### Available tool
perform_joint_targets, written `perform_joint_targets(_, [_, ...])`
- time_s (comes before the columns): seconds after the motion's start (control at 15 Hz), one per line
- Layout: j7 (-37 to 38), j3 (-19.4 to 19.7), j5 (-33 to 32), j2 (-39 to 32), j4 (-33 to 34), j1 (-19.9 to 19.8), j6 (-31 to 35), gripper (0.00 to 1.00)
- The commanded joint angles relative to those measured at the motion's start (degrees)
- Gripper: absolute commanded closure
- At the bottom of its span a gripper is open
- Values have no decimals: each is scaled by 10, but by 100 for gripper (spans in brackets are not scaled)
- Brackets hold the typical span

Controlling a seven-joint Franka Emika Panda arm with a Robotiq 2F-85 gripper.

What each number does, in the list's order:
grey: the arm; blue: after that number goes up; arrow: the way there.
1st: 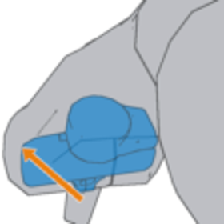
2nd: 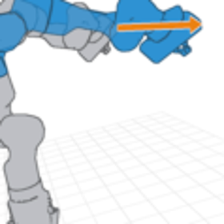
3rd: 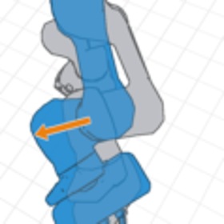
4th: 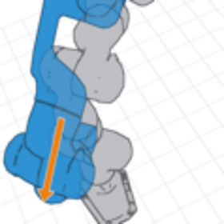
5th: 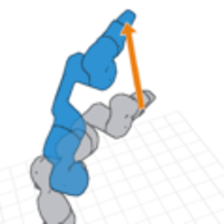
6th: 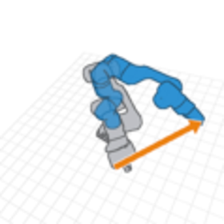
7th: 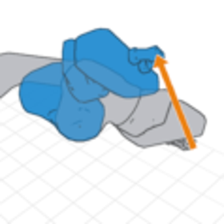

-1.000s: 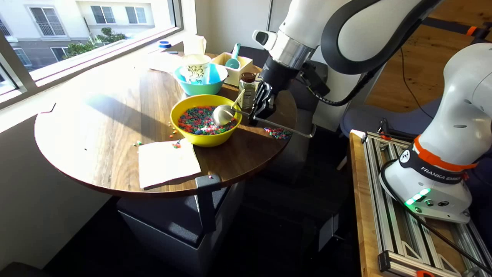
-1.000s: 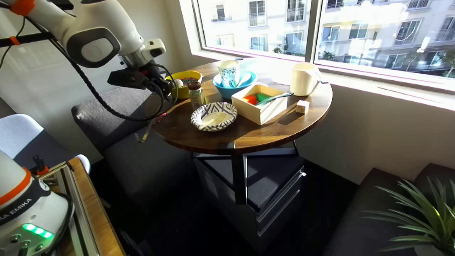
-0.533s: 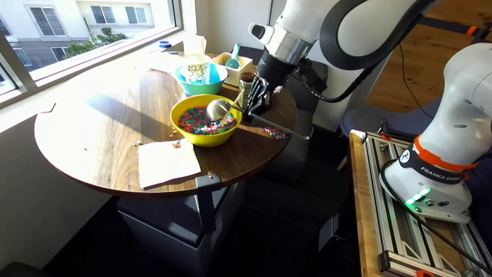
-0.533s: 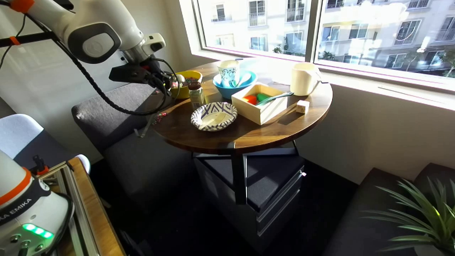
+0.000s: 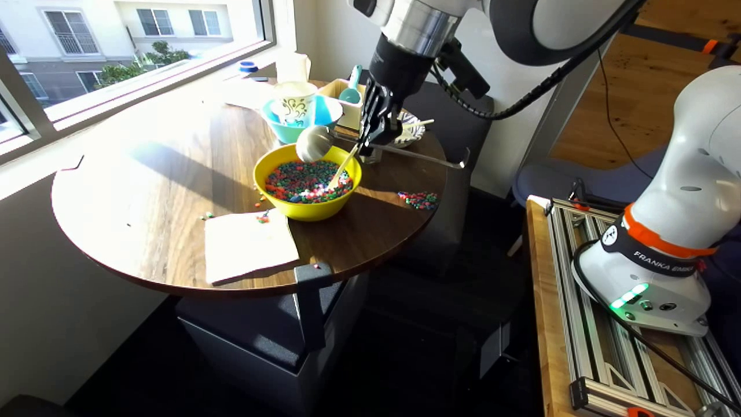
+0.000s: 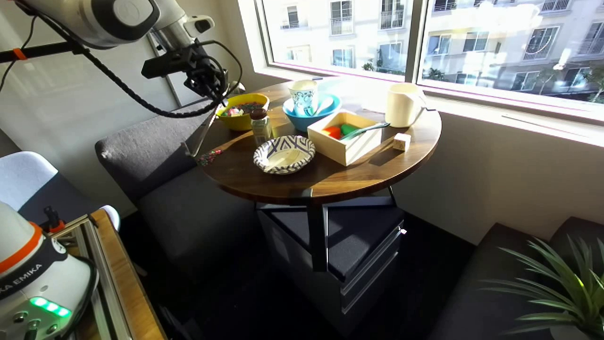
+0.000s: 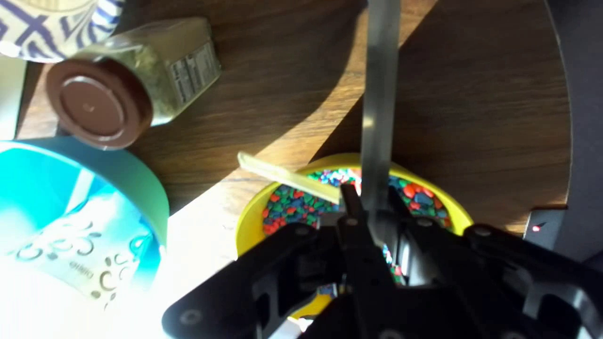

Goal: Pick up the silver serving spoon and put it on the table, pick up the clear spice bottle and put it in the paper cup

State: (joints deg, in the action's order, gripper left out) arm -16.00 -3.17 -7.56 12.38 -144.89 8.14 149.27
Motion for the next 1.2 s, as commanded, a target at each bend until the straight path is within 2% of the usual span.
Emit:
perform_joint_targets(0.0, [46, -32, -39, 2, 70, -6, -84, 96])
perform_joint_targets(0.07, [29, -27, -19, 10, 71, 0, -102, 96])
perform_joint_targets(0.13, [29, -26, -24, 3, 61, -3, -71, 85])
perform_joint_targets(0.27, [29, -28, -23, 5, 74, -2, -90, 85])
perform_joint_targets(0.33, [29, -27, -23, 5, 74, -2, -90, 96])
perform_joint_targets(0.47, [44, -37, -49, -27, 114, -5, -69, 96])
perform_joint_targets(0.6, [60, -54, -101, -68, 165, -8, -49, 96])
perform_joint_targets(0.87, [104, -87, -277, -180, 291, 5, -39, 96])
perform_joint_targets(1.13, [188, -67, -442, -307, 425, 52, -50, 96])
